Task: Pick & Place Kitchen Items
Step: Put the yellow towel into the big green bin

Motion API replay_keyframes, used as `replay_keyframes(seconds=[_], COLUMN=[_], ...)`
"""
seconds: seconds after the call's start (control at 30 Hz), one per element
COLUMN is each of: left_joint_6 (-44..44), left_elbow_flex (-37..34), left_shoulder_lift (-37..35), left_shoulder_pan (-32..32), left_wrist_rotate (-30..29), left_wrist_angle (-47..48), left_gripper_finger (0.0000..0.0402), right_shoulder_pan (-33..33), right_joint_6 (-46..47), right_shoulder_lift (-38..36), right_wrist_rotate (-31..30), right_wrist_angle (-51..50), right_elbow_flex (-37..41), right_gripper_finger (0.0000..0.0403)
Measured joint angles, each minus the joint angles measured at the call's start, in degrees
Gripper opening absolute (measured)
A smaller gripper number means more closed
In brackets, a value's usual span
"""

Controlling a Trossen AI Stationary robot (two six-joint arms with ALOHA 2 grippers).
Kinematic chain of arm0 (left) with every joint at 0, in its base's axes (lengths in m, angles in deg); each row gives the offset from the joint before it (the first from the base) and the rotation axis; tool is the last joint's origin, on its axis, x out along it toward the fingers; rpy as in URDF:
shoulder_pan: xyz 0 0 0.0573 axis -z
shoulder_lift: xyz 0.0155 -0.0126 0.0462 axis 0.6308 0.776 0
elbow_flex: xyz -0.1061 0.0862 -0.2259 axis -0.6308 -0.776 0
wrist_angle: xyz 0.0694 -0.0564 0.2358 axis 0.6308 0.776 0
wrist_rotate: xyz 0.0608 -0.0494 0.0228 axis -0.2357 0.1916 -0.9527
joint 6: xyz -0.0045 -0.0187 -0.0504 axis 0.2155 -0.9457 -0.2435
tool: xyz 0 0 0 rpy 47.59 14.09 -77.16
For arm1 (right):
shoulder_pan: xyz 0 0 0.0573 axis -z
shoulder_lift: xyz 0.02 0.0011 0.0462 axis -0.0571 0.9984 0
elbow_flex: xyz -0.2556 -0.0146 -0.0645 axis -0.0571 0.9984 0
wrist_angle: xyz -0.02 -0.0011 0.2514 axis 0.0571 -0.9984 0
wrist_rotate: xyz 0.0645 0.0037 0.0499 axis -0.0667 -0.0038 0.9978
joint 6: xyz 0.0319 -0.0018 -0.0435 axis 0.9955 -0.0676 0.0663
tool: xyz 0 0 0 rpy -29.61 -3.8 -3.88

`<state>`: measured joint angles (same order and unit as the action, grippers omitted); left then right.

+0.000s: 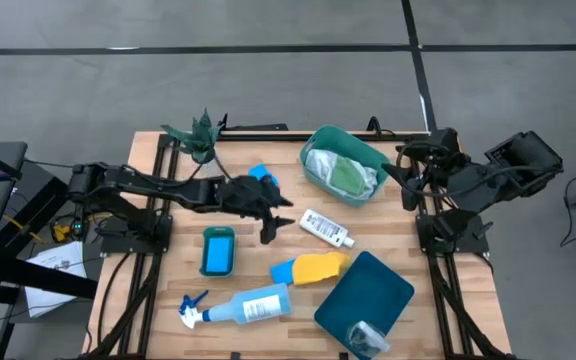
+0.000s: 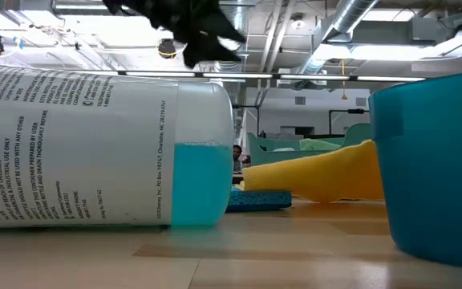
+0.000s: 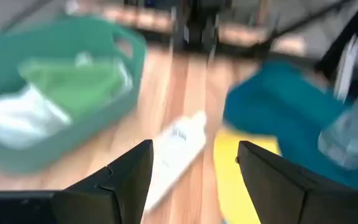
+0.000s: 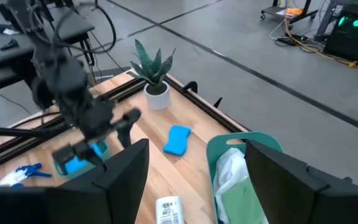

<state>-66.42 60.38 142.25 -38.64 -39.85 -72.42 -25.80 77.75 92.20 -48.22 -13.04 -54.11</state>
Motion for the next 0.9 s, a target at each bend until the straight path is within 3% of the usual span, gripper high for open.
replay_keyframes(seconds=[0.4, 0.57, 0.9], left_joint_6=[-3.4, -11.4, -16.5], left_elbow_flex=[0.0, 0.0, 0.0], left_shoulder_lift=[8.0, 11.5, 15.3], left_shoulder_pan=[4.4, 4.4, 5.7], left_wrist_rotate=[11.4, 16.9, 18.9], left_wrist_angle=[15.4, 14.9, 11.3], left_gripper_finger=[0.0231, 0.0231, 0.0231], right_shoulder_pan=[-0.4, -0.4, -0.5], right_joint_6=[1.4, 1.8, 1.9], right_shoulder_lift=[0.0, 0.0, 0.9], right_wrist_rotate=[-0.4, -0.2, 0.0], right_wrist_angle=[0.0, 0.0, 0.0], right_elbow_flex=[0.0, 0.0, 0.1], right_gripper_finger=[0.0256, 0.0256, 0.0256])
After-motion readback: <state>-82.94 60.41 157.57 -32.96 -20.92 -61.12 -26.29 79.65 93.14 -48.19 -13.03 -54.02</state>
